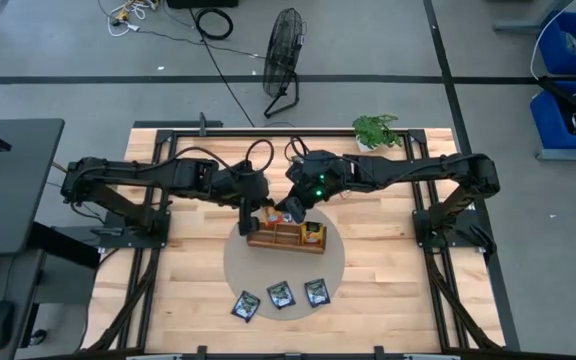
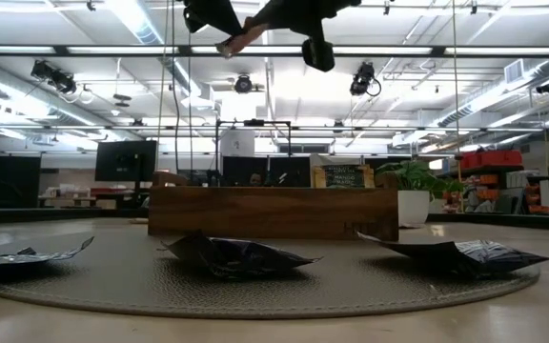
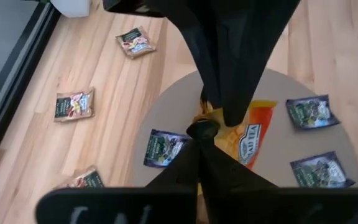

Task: Pick & Place Tea
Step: Put the yellow tea bag into the right section of the wooden organizer

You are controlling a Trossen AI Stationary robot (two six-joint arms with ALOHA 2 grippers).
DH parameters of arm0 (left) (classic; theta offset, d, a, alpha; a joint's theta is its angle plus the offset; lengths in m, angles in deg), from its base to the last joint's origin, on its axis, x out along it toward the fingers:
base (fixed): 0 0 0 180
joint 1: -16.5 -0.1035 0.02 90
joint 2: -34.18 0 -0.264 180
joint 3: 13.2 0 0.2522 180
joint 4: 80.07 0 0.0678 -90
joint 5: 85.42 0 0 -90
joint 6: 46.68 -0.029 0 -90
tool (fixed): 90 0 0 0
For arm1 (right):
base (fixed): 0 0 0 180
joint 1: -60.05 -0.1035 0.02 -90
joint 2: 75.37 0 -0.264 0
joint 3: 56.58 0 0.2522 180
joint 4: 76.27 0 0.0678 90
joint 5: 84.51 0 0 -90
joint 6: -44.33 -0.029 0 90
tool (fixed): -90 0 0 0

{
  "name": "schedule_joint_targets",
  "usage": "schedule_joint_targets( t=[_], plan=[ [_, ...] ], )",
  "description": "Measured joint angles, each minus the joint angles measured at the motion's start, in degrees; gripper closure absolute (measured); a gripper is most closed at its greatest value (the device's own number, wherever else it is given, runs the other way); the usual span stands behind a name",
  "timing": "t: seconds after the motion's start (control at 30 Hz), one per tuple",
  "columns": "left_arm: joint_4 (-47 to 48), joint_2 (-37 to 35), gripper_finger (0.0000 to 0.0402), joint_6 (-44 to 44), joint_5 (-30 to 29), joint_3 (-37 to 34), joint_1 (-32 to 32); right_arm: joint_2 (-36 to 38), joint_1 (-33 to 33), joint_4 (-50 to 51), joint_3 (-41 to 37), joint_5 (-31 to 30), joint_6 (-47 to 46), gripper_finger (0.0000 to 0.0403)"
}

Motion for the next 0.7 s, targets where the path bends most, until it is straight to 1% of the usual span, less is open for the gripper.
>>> schedule_joint_targets(
  t=[0.07,0.2,0.27,0.4,0.53,0.57,0.7],
  plan=[
    [-0.41,-0.19,0.0373,1.51,0.51,0.0,0.0,0.87,-0.01,1.13,-0.03,-0.37,0.69,0.0399],
    [-1.97,-2.0,0.0331,2.84,4.27,0.0,-0.05,4.07,-0.08,5.24,-0.04,-3.73,4.17,0.0401],
    [-2.66,-2.94,0.031,4.45,4.6,-0.01,-0.02,6.29,-0.06,7.76,-0.07,-5.72,6.76,0.0401],
    [-7.6,-5.53,0.0273,5.0,4.67,-0.02,-0.11,11.09,-0.06,9.98,-0.07,-10.99,10.44,0.0402],
    [-13.87,-7.47,0.0244,6.01,4.67,0.01,-0.73,16.01,-0.66,9.21,-0.07,-17.08,13.02,0.0402],
    [-16.05,-7.85,0.0238,6.64,4.66,0.07,-1.06,17.21,-0.78,8.57,-0.07,-18.11,13.67,0.0402],
    [-19.39,-9.22,0.0219,9.27,4.05,0.2,-2.73,20.52,-1.87,5.03,-0.07,-21.23,16.72,0.0402]
  ],
)
